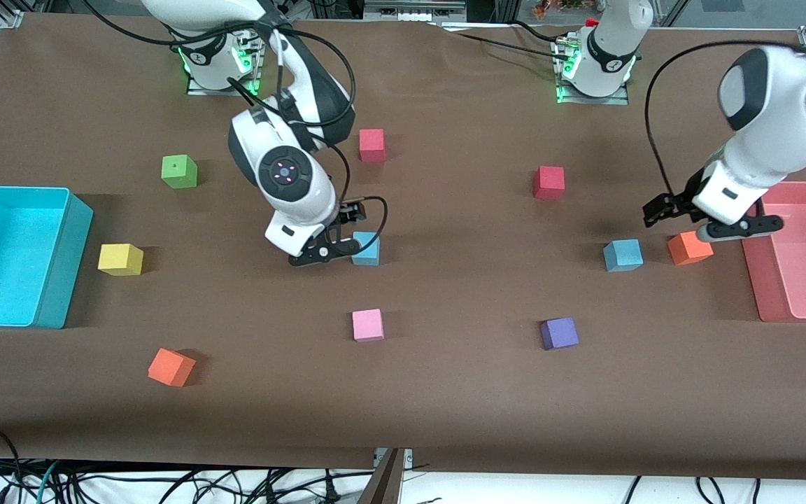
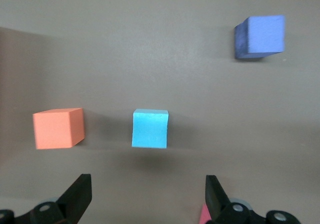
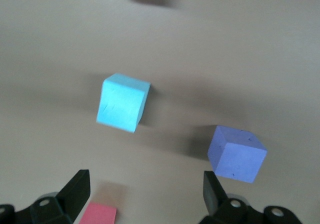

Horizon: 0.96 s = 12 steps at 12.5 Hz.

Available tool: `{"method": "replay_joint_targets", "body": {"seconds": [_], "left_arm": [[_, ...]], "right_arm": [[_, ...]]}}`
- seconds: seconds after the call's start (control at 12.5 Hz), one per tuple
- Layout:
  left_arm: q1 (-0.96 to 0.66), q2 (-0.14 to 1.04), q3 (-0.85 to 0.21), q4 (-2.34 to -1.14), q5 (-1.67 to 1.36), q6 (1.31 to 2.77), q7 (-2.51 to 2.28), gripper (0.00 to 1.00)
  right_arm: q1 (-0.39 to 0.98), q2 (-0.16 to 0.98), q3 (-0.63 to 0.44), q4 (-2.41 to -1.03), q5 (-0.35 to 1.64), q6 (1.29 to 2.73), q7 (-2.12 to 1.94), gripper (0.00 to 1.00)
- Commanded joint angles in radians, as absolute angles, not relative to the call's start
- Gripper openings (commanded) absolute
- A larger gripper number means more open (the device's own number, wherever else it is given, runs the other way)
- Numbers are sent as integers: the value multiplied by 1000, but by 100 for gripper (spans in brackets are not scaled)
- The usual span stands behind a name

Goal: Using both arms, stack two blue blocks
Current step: 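Release the cube with the right gripper while the left gripper grasps another cube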

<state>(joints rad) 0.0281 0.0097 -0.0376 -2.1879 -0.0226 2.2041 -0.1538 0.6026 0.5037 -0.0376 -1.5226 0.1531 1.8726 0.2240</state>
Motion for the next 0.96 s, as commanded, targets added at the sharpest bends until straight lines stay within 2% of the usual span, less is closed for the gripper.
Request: {"method": "replay_joint_targets", "body": {"seconds": [0.0,0.16,0.32,0.56,0.8,0.88], "left_arm": [[41,69,-38,-2239,-28,2340,-146,100],[41,164,-32,-2243,-28,2429,-144,100],[35,254,-29,-2246,-29,2532,-144,100],[32,333,-31,-2241,-29,2609,-144,100],[25,371,-29,-2241,-29,2628,-144,99],[25,379,-29,-2241,-28,2631,-143,85]], "right_arm": [[588,376,-60,-1730,329,1968,-19,100],[586,313,-60,-1897,412,2160,-150,100],[571,296,-60,-2014,478,2325,-318,100],[571,296,-61,-2114,796,2459,-692,100],[568,308,-71,-2172,1099,2502,-1114,100],[568,328,-71,-2177,1185,2516,-1272,100]]}}
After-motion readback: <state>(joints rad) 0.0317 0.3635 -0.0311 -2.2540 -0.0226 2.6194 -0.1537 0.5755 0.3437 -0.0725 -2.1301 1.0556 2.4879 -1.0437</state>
